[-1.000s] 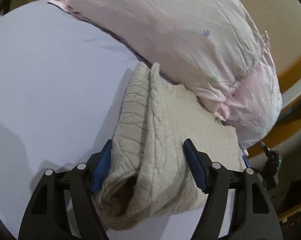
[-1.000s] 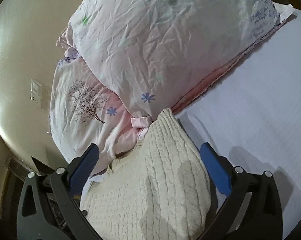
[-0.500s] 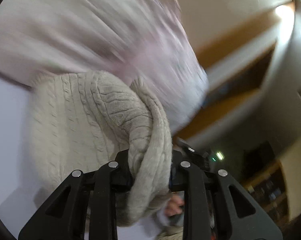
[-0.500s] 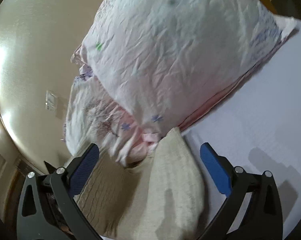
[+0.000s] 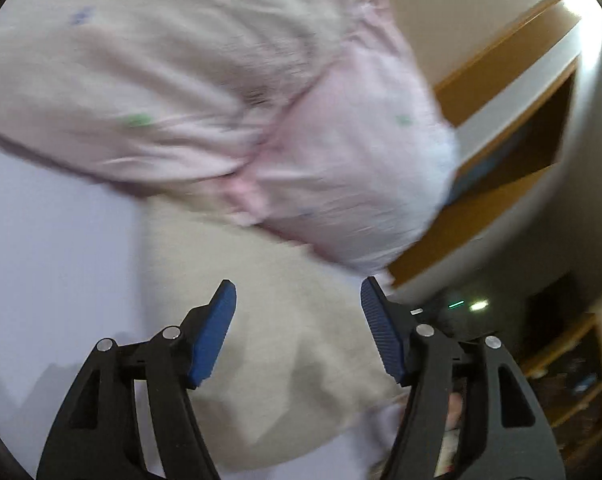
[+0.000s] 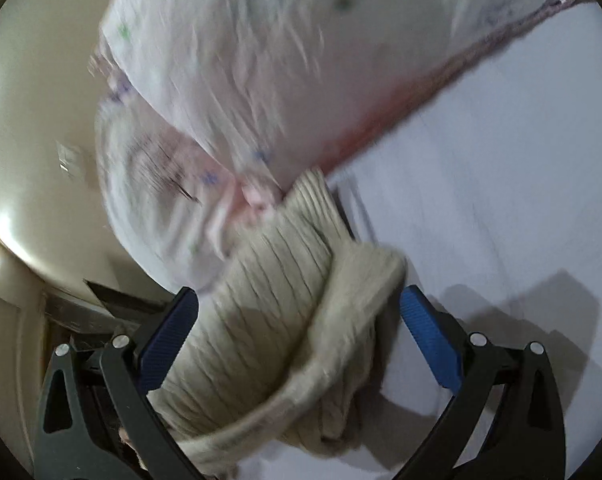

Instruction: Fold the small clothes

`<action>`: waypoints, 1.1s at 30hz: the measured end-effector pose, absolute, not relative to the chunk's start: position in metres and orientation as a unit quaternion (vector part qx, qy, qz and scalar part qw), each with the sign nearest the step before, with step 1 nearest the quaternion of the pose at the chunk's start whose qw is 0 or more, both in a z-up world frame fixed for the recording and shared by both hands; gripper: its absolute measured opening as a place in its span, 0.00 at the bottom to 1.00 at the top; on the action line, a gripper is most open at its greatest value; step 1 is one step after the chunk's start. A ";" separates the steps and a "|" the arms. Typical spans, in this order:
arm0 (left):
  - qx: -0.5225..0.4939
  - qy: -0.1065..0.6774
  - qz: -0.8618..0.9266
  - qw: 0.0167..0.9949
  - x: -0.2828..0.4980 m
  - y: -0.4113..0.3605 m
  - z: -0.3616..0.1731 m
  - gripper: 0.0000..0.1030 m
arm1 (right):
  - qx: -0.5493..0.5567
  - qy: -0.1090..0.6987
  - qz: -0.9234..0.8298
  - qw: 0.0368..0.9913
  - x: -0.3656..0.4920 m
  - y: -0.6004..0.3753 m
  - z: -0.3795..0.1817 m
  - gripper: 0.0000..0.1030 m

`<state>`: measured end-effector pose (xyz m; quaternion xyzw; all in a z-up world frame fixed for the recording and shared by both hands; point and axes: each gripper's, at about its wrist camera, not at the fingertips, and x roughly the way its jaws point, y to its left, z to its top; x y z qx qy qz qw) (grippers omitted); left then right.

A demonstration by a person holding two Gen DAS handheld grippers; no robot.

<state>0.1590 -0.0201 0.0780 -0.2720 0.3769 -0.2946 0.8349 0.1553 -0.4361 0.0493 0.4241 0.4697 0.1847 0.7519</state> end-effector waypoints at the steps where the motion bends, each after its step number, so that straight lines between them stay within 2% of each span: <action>1: -0.262 0.388 -0.282 0.838 0.156 -0.017 0.072 0.63 | 0.419 0.477 0.183 0.750 0.152 -0.432 0.051 0.98; 4: -0.231 0.390 -0.267 0.850 0.144 -0.015 0.063 0.63 | 0.415 0.460 0.178 0.764 0.134 -0.430 0.069 0.98; 7: -0.213 0.352 -0.291 0.864 0.130 -0.023 0.074 0.63 | 0.391 0.424 0.200 0.792 0.123 -0.423 0.102 0.98; 10: -0.160 0.310 -0.327 0.878 0.107 -0.048 0.091 0.63 | 0.352 0.451 0.221 0.790 0.138 -0.401 0.120 0.98; 13: -0.097 0.302 -0.344 0.884 0.093 -0.082 0.089 0.64 | 0.377 0.522 0.193 0.741 0.162 -0.395 0.096 0.86; 16: -0.065 0.340 -0.345 0.873 0.091 -0.099 0.069 0.63 | 0.455 0.553 0.221 0.662 0.172 -0.396 0.058 0.84; 19: -0.039 0.341 -0.343 0.874 0.084 -0.104 0.054 0.63 | 0.493 0.549 0.237 0.632 0.167 -0.399 0.038 0.82; 21: -0.023 0.338 -0.340 0.878 0.079 -0.108 0.053 0.63 | 0.487 0.537 0.247 0.643 0.169 -0.399 0.040 0.72; 23: -0.017 0.336 -0.338 0.879 0.075 -0.107 0.052 0.63 | 0.473 0.542 0.234 0.654 0.171 -0.398 0.046 0.72; 26: -0.014 0.336 -0.337 0.879 0.075 -0.108 0.050 0.64 | 0.408 0.521 0.189 0.725 0.174 -0.395 0.076 0.73; 29: -0.007 0.335 -0.335 0.881 0.071 -0.108 0.050 0.64 | 0.362 0.547 0.208 0.726 0.182 -0.374 0.082 0.73; 31: 0.005 0.332 -0.330 0.884 0.068 -0.111 0.049 0.65 | 0.307 0.571 0.202 0.734 0.189 -0.355 0.076 0.41; 32: 0.008 0.332 -0.329 0.884 0.069 -0.112 0.048 0.65 | 0.285 0.571 0.198 0.744 0.190 -0.351 0.077 0.29; 33: 0.009 0.332 -0.329 0.884 0.069 -0.113 0.049 0.65 | 0.282 0.542 0.205 0.765 0.191 -0.352 0.088 0.25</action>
